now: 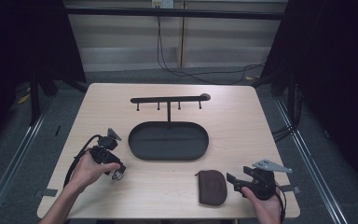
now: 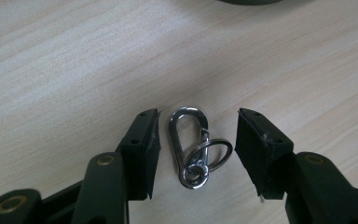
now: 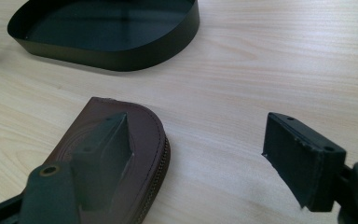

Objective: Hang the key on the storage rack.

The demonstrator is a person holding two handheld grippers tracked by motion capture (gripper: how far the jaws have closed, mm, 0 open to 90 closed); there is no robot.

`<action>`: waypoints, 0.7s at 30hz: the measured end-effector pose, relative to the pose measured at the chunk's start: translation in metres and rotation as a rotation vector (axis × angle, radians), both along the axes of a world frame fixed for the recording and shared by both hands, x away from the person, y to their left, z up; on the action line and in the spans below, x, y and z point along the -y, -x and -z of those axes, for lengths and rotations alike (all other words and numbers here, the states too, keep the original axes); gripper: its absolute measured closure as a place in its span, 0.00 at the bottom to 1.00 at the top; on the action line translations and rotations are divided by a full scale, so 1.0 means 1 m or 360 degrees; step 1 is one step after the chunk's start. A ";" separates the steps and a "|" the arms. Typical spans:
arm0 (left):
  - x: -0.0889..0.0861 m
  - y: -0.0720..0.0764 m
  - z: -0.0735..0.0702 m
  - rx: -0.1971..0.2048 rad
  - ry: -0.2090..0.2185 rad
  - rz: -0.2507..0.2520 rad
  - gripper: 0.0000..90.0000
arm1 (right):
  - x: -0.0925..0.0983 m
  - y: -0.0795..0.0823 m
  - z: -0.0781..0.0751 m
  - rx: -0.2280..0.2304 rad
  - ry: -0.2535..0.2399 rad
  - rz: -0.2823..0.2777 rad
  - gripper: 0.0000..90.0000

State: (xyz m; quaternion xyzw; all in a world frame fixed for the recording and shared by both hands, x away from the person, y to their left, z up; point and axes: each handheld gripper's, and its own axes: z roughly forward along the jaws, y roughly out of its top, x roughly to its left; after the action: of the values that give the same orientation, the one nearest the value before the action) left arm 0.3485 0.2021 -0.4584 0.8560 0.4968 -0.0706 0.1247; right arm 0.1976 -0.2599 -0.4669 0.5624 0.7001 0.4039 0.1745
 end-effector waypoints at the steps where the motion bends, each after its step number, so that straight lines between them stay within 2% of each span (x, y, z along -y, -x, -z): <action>1: 0.000 -0.001 0.001 0.0000 0.0000 0.0008 0.56 | 0.000 0.000 0.000 0.0000 0.0000 0.0000 0.25; 8: 0.006 -0.001 0.004 -0.0001 -0.0058 0.0009 0.56 | 0.000 0.000 0.000 0.0000 -0.0001 -0.0002 0.25; 17: 0.010 -0.001 0.007 0.0006 -0.0079 -0.0006 0.57 | 0.000 0.000 0.000 0.0002 -0.0003 -0.0005 0.25; 21: 0.013 0.001 0.007 0.0016 -0.0123 0.0005 0.57 | 0.000 0.000 0.000 0.0001 -0.0005 -0.0003 0.25</action>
State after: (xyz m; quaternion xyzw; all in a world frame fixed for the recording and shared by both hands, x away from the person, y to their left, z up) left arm 0.3476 0.1888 -0.4651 0.8613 0.4972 -0.0471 0.0940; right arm 0.1975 -0.2603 -0.4669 0.5618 0.7000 0.4054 0.1735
